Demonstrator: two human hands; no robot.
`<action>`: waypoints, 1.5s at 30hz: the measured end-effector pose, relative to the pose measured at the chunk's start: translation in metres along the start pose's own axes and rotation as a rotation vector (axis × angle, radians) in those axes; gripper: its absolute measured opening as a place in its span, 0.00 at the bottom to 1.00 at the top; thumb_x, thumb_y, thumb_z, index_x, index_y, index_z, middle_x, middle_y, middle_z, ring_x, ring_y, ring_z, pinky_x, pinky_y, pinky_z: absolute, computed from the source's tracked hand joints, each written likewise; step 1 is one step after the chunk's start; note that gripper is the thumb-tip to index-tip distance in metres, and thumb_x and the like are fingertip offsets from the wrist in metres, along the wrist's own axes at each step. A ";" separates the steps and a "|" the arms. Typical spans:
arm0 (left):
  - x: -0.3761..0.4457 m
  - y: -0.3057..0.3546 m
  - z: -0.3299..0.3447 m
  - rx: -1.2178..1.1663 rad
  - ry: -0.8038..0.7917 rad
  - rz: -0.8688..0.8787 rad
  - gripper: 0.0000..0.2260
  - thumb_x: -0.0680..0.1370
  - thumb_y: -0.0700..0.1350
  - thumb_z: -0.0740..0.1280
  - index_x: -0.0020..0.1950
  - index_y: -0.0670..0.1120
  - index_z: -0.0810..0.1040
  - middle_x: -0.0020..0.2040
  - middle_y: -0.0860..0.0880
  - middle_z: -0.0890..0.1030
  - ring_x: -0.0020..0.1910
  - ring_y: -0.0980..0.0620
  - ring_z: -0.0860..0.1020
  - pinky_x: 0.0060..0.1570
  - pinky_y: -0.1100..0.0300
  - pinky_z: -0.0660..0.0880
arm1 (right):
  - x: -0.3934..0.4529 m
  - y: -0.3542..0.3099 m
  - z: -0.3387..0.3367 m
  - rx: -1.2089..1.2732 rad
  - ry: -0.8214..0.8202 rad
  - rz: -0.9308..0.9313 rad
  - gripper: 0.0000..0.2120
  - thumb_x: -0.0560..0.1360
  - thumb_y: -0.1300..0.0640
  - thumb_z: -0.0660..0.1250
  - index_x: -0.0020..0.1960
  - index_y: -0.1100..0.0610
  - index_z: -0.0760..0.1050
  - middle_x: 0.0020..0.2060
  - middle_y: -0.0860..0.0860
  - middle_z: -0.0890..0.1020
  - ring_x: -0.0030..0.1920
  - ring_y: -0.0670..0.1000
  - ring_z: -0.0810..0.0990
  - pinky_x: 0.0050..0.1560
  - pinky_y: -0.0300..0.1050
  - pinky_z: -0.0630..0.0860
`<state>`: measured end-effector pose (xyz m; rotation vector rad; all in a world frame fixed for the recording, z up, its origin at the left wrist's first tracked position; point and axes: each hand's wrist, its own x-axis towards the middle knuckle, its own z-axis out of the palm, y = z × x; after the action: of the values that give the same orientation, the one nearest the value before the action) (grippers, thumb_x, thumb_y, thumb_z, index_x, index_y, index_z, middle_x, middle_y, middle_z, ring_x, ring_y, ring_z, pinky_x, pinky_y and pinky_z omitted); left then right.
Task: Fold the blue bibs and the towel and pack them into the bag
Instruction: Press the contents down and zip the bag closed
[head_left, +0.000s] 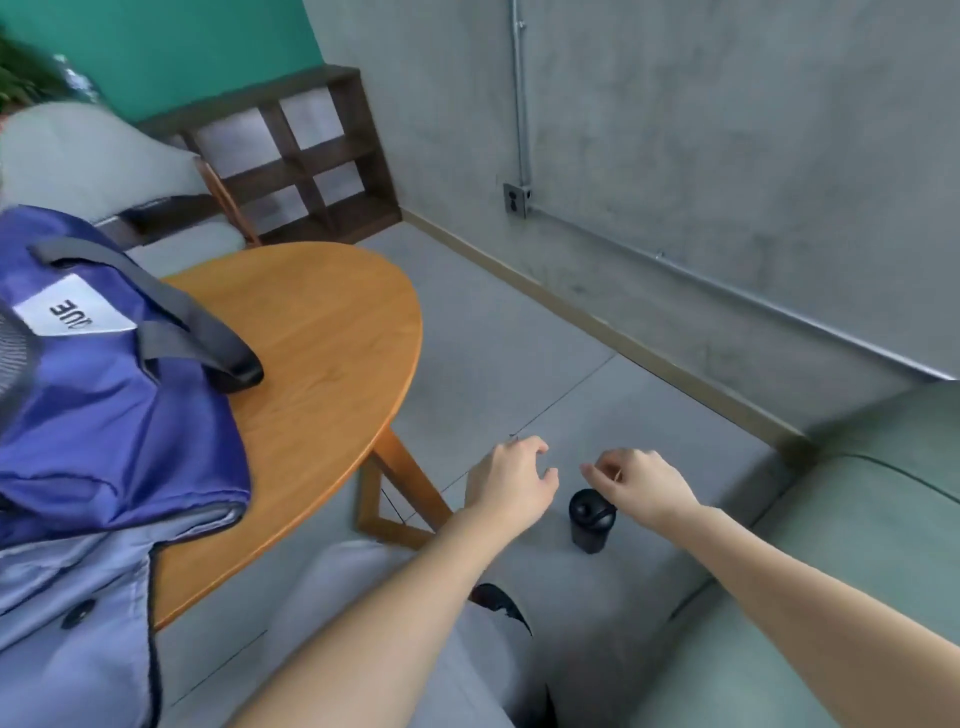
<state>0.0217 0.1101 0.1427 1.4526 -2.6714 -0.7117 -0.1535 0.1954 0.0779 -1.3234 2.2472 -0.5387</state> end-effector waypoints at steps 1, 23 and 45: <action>0.009 -0.003 0.015 -0.006 -0.046 -0.029 0.18 0.81 0.54 0.65 0.71 0.54 0.74 0.59 0.49 0.81 0.58 0.44 0.79 0.51 0.56 0.73 | 0.007 0.013 0.009 -0.012 -0.029 0.031 0.17 0.78 0.39 0.61 0.39 0.50 0.75 0.37 0.45 0.80 0.42 0.50 0.79 0.43 0.47 0.76; 0.111 -0.076 0.179 -0.217 -0.381 -0.253 0.30 0.79 0.59 0.68 0.78 0.52 0.64 0.72 0.48 0.73 0.69 0.48 0.72 0.65 0.51 0.71 | 0.105 0.110 0.194 0.137 -0.209 0.559 0.49 0.64 0.37 0.76 0.75 0.45 0.52 0.69 0.56 0.63 0.64 0.64 0.75 0.56 0.56 0.76; 0.067 -0.073 0.082 -0.313 -0.142 -0.034 0.32 0.74 0.54 0.74 0.76 0.57 0.67 0.72 0.57 0.72 0.70 0.56 0.70 0.62 0.63 0.67 | 0.053 0.023 0.062 0.361 0.069 0.128 0.43 0.57 0.40 0.79 0.68 0.44 0.67 0.59 0.42 0.76 0.60 0.48 0.75 0.59 0.46 0.75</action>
<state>0.0233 0.0541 0.0266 1.4140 -2.4857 -1.2139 -0.1566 0.1532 0.0043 -0.9868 2.1402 -0.9047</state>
